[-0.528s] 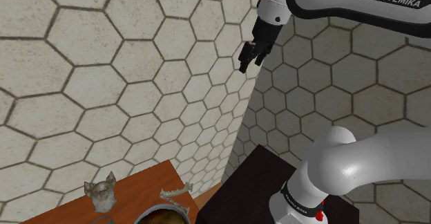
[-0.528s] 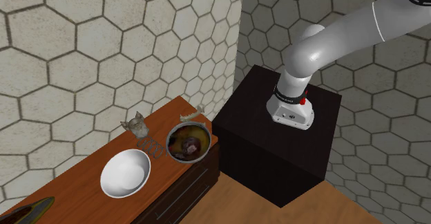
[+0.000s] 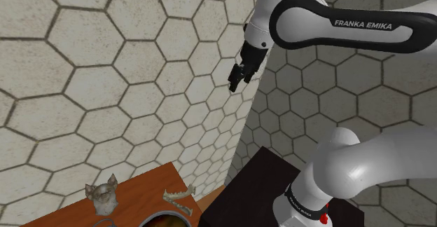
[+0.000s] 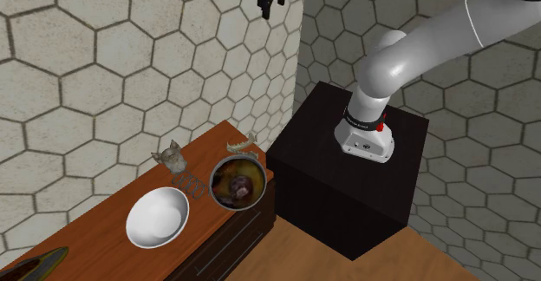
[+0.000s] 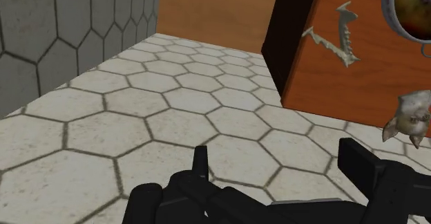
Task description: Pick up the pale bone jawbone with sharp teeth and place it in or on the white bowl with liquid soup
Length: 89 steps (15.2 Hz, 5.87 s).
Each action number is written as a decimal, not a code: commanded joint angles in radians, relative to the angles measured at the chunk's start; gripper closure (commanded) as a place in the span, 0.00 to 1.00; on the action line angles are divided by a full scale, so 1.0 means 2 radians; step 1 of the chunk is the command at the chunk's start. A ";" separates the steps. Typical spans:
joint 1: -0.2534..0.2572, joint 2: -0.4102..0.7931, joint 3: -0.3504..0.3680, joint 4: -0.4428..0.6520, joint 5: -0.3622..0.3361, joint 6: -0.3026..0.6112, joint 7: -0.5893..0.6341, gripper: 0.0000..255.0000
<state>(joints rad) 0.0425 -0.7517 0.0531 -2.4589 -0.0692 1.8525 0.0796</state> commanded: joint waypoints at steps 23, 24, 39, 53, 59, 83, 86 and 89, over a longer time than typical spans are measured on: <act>0.116 0.320 0.013 -0.127 0.110 0.439 -0.100 0.00; 0.122 0.341 0.015 -0.124 0.121 0.456 -0.110 0.00; 0.120 0.619 0.108 -0.023 0.235 0.630 -0.244 0.00; 0.124 0.669 0.108 0.001 0.233 0.657 -0.246 1.00; 0.124 0.669 0.108 0.001 0.233 0.657 -0.246 1.00; 0.152 0.489 0.079 -0.049 0.219 0.526 -0.203 1.00; 0.154 0.465 0.075 -0.052 0.213 0.506 -0.195 1.00; 0.155 0.441 0.072 -0.054 0.206 0.484 -0.186 1.00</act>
<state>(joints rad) 0.3511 0.1476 0.1991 -2.5652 0.3485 2.8366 -0.3013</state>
